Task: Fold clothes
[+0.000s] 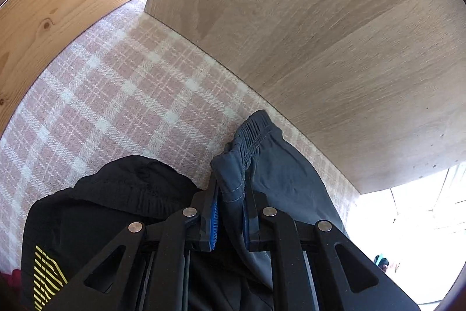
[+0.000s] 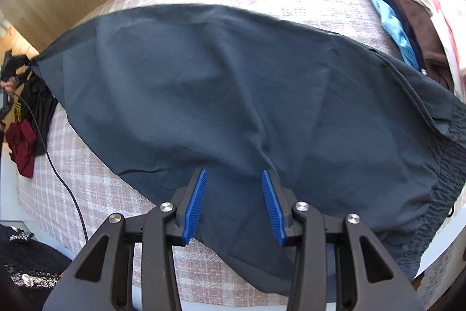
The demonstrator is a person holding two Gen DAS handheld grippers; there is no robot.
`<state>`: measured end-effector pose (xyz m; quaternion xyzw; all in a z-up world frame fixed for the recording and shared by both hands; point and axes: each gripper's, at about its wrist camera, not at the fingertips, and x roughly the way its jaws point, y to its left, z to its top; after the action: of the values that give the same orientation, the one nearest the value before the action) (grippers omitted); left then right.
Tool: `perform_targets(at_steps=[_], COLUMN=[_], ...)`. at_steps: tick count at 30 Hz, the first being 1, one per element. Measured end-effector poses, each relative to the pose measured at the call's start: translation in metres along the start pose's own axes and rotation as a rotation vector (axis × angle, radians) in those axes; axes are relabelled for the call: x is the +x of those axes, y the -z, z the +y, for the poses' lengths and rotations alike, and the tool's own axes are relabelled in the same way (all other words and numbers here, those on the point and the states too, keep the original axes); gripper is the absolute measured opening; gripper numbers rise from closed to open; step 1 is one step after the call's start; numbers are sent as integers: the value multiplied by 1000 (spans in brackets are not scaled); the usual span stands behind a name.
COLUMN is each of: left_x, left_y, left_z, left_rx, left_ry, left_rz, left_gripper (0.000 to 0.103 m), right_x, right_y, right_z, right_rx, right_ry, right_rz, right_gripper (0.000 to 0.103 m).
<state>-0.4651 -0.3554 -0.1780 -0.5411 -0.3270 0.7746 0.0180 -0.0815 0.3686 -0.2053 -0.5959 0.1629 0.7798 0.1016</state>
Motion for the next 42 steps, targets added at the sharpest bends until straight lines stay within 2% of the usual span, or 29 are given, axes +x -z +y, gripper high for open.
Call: perform_targets(at_steps=[2, 7, 9, 12, 15, 17, 21, 22, 30, 33, 36, 37, 38, 39, 42], left_x=[-9, -28, -32, -34, -41, -41, -54, -40, -47, -48, -45, -45, -46, -48, -59], left_y=[-1, -10, -11, -13, -9, -7, -4, -7, -5, -1, 1, 1, 1, 1, 0], left_z=[-3, -22, -32, -42, -54, -55, -57, -56, -55, -53, -50, -49, -49, -48, -46], left_rx=[11, 62, 92, 104, 109, 116, 128, 132, 147, 150, 150, 149, 145, 141, 137], left_ry=[21, 17, 2, -10, -13, -17, -19, -16, -16, -15, -8, -1, 4, 9, 29], left_rz=[-11, -22, -24, -22, -22, -22, -22, -22, -26, -21, -21, -23, -30, -36, -61], left_gripper=[11, 11, 11, 11, 11, 11, 11, 11, 11, 11, 11, 11, 11, 11, 11], right_x=[-17, -58, -55, -47, -33, -21, -22, -22, -22, -13, -11, -11, -10, -11, -32], right_y=[10, 39, 74, 94, 88, 78, 67, 65, 44, 32, 24, 21, 19, 18, 9], right_z=[-29, -100, -130, -144, -143, -139, -142, -143, -150, -144, -135, -133, -130, -130, -123], right_rx=[133, 463, 565, 636, 648, 623, 646, 652, 698, 669, 633, 612, 594, 589, 572], right_ry=[9, 30, 12, -61, -102, -82, -95, -99, -124, -94, -52, -32, -15, -18, -28], right_rz=[-47, -159, -145, -147, -153, -142, -145, -145, -149, -124, -137, -130, -123, -118, -166], right_gripper=[40, 40, 40, 40, 40, 40, 48, 48, 50, 52, 51, 44, 19, 9, 8])
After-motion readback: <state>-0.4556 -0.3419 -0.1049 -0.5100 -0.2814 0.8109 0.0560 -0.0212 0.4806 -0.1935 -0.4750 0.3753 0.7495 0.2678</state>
